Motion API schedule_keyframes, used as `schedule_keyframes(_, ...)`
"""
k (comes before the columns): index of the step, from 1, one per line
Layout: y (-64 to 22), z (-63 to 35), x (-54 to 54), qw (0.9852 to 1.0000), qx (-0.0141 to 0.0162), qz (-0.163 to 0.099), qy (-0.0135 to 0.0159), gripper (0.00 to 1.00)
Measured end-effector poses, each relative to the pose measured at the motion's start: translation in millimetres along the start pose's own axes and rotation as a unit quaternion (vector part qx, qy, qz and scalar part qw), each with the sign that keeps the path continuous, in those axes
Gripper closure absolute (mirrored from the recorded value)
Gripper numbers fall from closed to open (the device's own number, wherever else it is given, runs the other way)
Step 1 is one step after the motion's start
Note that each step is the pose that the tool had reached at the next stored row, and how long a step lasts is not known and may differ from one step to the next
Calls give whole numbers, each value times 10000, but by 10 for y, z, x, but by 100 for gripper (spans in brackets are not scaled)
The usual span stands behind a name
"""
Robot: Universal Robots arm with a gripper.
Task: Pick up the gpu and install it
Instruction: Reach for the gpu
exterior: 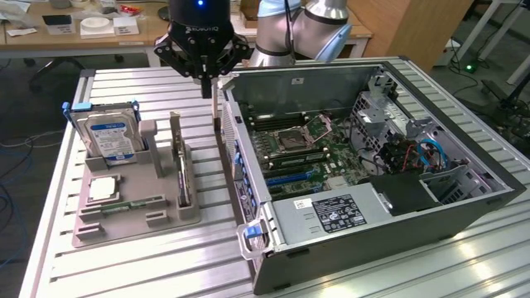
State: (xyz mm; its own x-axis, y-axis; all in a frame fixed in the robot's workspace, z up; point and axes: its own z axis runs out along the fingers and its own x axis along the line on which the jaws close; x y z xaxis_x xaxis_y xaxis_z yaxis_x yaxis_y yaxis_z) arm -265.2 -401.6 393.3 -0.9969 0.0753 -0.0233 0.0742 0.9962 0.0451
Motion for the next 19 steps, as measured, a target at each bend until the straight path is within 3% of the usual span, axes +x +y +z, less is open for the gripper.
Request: schedule_keyframes(19,-30,-9,318,10000,0,0,0,90)
